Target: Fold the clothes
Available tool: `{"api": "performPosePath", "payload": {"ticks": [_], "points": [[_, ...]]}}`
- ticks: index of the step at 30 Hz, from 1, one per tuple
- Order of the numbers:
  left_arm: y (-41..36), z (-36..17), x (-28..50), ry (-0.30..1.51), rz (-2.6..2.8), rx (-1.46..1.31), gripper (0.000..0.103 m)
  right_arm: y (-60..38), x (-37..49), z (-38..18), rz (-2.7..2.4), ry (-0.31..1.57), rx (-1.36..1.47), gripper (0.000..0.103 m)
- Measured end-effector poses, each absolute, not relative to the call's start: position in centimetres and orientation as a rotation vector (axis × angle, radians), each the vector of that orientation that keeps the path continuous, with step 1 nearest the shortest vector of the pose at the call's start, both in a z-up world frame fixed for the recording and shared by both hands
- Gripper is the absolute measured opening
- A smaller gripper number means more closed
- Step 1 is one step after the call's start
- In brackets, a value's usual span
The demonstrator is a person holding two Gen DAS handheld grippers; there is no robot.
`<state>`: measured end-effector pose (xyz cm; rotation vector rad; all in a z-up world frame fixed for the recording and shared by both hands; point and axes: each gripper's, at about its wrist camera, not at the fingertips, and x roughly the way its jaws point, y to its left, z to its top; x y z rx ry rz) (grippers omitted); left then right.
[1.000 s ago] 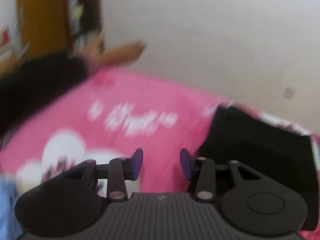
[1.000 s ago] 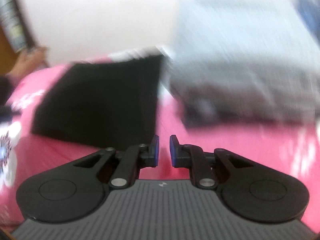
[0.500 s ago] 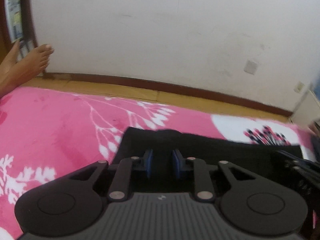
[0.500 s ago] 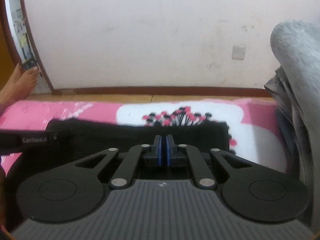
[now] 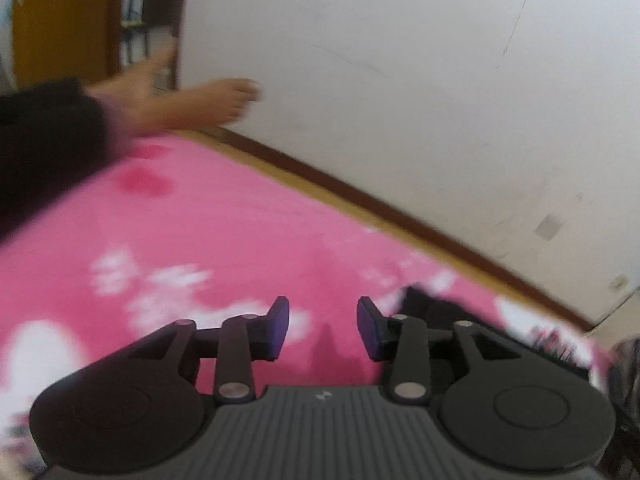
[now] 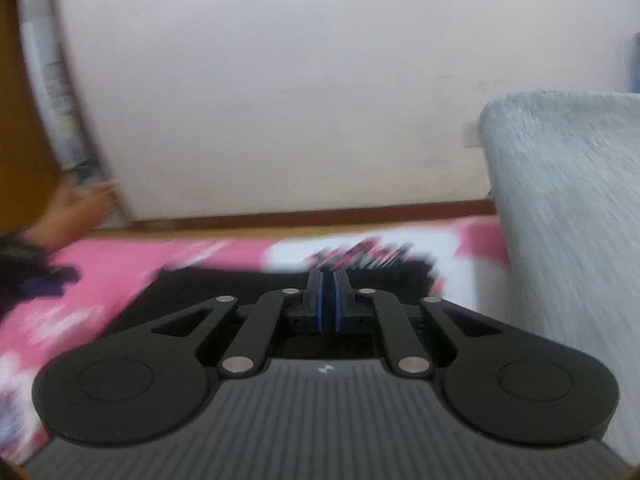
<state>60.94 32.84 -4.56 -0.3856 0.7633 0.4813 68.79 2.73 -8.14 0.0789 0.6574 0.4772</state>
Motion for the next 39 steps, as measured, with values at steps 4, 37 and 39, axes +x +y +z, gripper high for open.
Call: {"api": "performPosePath", "payload": {"ticks": [4, 37, 39], "points": [[30.4, -4.2, 55.5, 0.819, 0.458, -0.310, 0.055, 1.2, 62.3, -7.6, 0.591, 0.749, 0.075, 0.005], [14.6, 8.1, 35.4, 0.827, 0.351, -0.228, 0.103, -5.8, 40.4, 5.5, 0.292, 0.798, -0.040, 0.093], [14.2, 8.4, 34.3, 0.822, 0.365, -0.228, 0.103, -6.1, 39.3, 6.2, 0.285, 0.780, -0.052, 0.095]]}}
